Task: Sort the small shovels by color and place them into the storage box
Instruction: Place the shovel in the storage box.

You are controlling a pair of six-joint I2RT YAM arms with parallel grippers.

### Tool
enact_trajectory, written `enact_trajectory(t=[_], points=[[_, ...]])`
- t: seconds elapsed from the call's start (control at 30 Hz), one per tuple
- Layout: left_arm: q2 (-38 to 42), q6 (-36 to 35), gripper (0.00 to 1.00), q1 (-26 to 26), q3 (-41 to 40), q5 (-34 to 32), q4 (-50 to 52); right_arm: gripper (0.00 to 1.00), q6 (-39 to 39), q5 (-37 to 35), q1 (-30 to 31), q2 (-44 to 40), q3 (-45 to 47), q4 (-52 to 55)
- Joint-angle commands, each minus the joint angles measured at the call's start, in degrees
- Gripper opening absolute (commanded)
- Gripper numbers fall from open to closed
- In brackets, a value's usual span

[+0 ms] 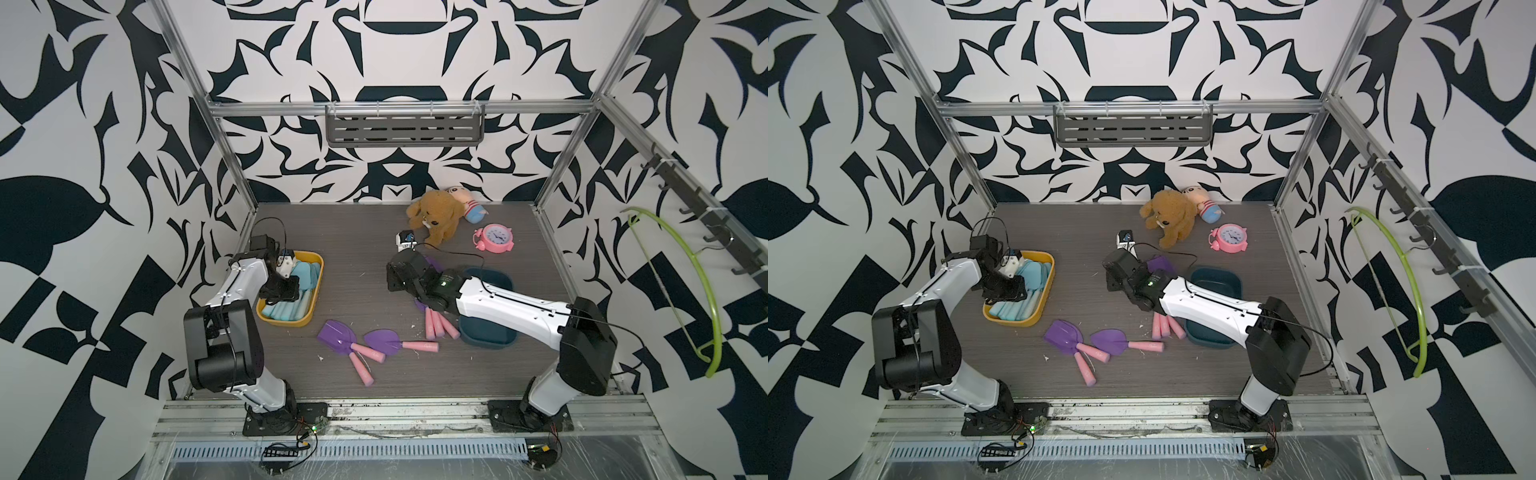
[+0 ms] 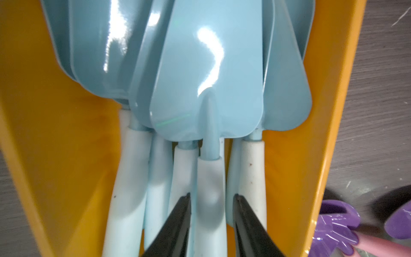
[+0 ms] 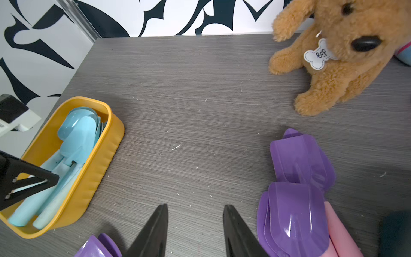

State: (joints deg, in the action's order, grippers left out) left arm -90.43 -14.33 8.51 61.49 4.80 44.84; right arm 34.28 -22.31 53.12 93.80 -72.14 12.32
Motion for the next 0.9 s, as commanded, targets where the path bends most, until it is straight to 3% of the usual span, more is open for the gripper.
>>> enact_trajectory(t=[0.0, 0.3, 0.47, 0.6, 0.7, 0.87], points=[[0.02, 0.44, 0.40, 0.01, 0.91, -0.84, 1.74, 0.45, -1.25, -1.25, -0.29, -2.73, -0.47, -0.46], [2.99, 0.77, 0.39, 0.02, 0.45, 1.88, 1.74, 0.45, -2.73, 0.54, -0.61, -1.93, -2.02, -0.03], [7.93, 0.99, 0.47, 0.01, 0.31, 16.53, 2.94, 0.45, -8.40, 3.14, -1.38, -2.21, -3.62, 4.01], [11.96, 0.79, 0.48, -0.32, -2.71, 31.80, -0.76, 0.45, -16.05, 10.86, -3.25, -2.26, -5.21, 11.00], [13.13, -0.68, 0.48, -3.30, -4.28, 36.00, -1.56, 0.45, -20.84, 15.80, -4.22, -1.13, -7.63, 19.27], [12.44, -3.72, 0.49, -11.56, -4.78, 33.82, -1.25, 0.44, -19.86, 16.87, -7.35, 2.04, -11.88, 31.53]])
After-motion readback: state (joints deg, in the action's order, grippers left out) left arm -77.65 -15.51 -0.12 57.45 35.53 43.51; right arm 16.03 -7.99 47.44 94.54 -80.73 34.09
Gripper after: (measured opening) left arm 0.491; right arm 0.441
